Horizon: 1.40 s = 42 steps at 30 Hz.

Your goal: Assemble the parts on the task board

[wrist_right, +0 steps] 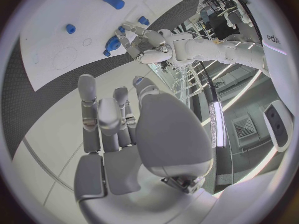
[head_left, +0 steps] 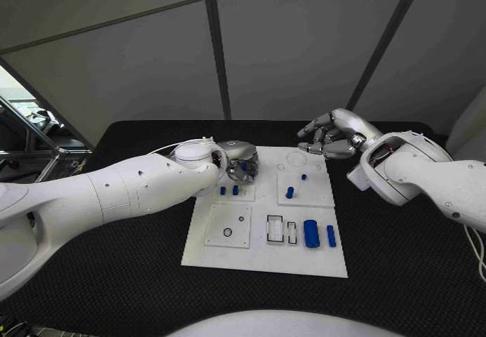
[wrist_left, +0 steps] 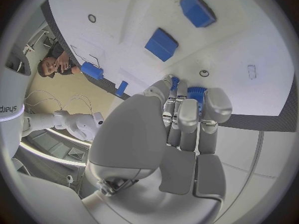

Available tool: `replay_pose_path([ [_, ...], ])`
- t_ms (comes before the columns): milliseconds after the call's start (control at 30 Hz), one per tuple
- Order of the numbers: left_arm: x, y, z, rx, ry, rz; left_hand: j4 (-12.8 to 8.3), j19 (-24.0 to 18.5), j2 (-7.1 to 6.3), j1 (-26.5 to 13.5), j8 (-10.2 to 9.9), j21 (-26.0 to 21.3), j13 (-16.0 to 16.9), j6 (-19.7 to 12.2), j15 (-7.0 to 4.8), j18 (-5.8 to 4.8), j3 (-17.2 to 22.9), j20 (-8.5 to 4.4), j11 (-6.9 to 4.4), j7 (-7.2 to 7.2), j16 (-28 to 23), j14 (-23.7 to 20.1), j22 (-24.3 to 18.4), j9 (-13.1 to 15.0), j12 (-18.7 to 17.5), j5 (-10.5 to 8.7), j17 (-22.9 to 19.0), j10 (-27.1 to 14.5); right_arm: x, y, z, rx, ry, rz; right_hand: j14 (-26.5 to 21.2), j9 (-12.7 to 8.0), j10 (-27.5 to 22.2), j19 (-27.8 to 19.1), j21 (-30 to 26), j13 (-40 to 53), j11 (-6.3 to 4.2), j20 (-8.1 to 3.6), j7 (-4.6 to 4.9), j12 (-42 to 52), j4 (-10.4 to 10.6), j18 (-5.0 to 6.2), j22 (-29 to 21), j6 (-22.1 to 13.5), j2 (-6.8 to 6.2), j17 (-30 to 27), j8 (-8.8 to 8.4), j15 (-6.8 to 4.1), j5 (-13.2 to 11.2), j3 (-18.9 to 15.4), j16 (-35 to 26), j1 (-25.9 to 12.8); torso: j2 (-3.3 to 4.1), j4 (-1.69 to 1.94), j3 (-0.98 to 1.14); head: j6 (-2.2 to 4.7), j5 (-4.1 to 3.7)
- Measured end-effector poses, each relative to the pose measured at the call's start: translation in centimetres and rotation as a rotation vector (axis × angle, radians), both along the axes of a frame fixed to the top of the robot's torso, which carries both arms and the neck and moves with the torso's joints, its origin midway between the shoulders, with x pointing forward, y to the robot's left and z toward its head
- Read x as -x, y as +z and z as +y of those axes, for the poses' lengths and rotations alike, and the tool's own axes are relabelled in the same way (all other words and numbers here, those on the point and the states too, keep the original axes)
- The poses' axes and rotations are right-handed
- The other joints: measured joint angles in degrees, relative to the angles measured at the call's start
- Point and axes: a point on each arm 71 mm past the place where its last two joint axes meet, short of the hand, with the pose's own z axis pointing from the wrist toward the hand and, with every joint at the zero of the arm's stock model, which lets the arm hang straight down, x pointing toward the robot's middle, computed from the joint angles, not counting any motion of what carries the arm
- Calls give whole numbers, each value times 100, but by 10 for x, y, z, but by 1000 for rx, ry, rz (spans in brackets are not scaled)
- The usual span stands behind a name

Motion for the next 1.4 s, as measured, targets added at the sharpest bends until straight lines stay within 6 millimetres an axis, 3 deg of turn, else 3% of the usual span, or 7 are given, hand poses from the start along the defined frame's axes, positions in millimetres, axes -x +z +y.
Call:
replay_pose_path([
  [500, 0, 0, 0, -3, -2, 5, -238, 193, -64, 42, -93, 466, -32, 230, -20, -7, 568, -8, -11, 17, 238, 204, -1, -5, -246, -1, 271, 305, 0, 0, 1, 0, 1, 0, 0, 0, 0, 0, 0, 0, 0, 0, 0, 0, 0, 0, -1, 0, 0, -1, 0, 0, 0, 0, 0, 0, -2, 0, -1, 2, 6],
  [533, 1, 0, 1, -2, -2, 4, -258, 209, -67, 40, -118, 490, -32, 246, -24, -277, 606, -24, -16, 0, 242, 208, -1, -4, -278, -1, 287, 320, 0, 0, 1, -1, 1, 0, 0, 0, 0, 0, 0, 0, 0, 0, 0, 0, 0, 0, -1, 0, 0, -1, 0, 0, 0, 0, 0, 0, -2, 0, -1, 4, 6],
  [567, 1, 0, 2, -1, -2, 4, -279, 209, -88, 18, -127, 498, -30, 257, -36, -395, 626, -24, -33, -9, 243, 221, -1, -2, -284, -1, 294, 336, 0, 0, 1, -1, 2, 0, 0, 0, 0, 0, 0, 0, 0, 0, 0, 0, 0, 0, -1, 0, 0, -1, 0, 0, 0, 0, 0, 0, -2, 0, -2, 5, 6],
  [667, 3, 0, 4, 3, -2, 2, -309, 209, -119, -13, -129, 532, -23, 287, -15, -387, 719, -24, -2, 21, 286, 241, -1, -2, -333, -1, 308, 368, 0, 0, 1, -1, 2, 0, 0, 0, 0, 0, 0, 0, 0, 0, 0, 0, 0, 0, -1, 0, 0, -1, 0, 0, 0, 0, 0, 0, -2, 0, -4, 11, 3],
  [700, 3, 0, 6, 4, -1, 2, -319, 209, -119, -13, -133, 532, -23, 287, -15, -185, 729, -24, -13, 21, 286, 241, -1, -3, -333, -2, 308, 378, 0, 0, 1, -1, 2, 0, 0, 0, 0, 0, 0, 0, 0, 0, 0, 0, 0, 0, -1, 0, 0, -2, 0, 0, 0, 0, 0, 0, -2, 0, -4, 12, 1],
  [733, 4, -1, 8, 6, 1, 1, -346, 208, -147, -41, -158, 532, -23, 288, -15, -169, 757, -24, -31, 22, 286, 241, -1, -2, -361, -1, 308, 396, 0, 0, 0, 0, 1, 0, 0, 0, 0, 0, 0, 0, 0, 0, 0, 0, 0, 0, -1, 0, 0, -2, 0, 0, 0, 0, 0, 0, -2, 0, -5, 12, -2],
  [1400, 10, 30, 32, 78, 32, -41, -394, 273, -216, -173, -189, 632, -6, 369, -31, -170, 900, -41, -44, 21, 298, 298, -2, 5, -449, -1, 201, 490, -1, 0, -1, 1, -4, -1, 0, 0, 21, 0, 0, 7, -21, 0, 0, 22, -1, 0, -2, 0, 0, 5, 0, 0, -1, -1, 0, 0, -13, 8, 1, 61, 28],
])
